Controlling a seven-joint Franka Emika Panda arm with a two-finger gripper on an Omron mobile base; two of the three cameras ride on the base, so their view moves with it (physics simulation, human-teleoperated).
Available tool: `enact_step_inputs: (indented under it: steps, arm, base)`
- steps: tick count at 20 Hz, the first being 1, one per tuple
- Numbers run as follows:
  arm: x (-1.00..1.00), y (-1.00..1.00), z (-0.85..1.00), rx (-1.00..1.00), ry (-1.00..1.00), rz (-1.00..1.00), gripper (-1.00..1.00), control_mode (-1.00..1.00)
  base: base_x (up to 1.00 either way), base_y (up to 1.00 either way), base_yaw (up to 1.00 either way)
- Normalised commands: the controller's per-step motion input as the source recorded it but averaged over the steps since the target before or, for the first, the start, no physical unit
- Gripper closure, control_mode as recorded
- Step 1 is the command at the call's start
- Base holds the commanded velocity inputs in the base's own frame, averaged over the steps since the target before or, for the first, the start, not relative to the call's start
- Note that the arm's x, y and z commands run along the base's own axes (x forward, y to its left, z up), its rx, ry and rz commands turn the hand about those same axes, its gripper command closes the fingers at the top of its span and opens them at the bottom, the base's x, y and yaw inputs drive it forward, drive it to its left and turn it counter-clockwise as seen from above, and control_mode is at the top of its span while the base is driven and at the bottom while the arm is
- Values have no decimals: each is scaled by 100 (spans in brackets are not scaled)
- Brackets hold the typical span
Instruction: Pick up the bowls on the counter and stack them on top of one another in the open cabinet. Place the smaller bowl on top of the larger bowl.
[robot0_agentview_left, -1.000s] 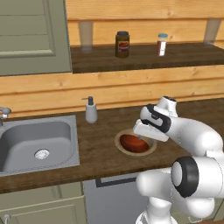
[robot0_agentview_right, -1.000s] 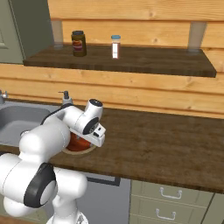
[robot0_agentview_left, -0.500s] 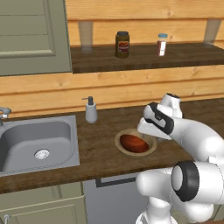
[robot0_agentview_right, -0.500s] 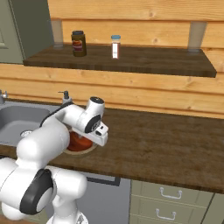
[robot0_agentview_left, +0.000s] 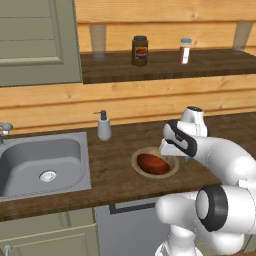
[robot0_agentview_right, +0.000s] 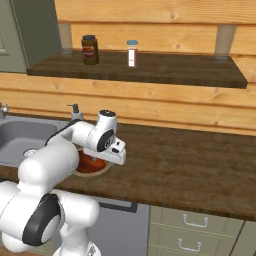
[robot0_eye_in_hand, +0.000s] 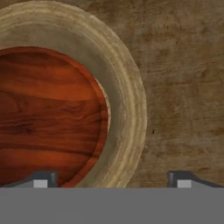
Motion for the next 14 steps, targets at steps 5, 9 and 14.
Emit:
enact_step_inputs:
  steps: [5,9,14]
  arm:
    - [6,-30,-7,0,-1,15,-100,-100]
    - [39,-19,-15,0,0,1,-100,-100]
    - [33,7,0,0,0,0,-100,-100]
  base:
    - [0,0,0]
    - [0,0,0]
    - [0,0,0]
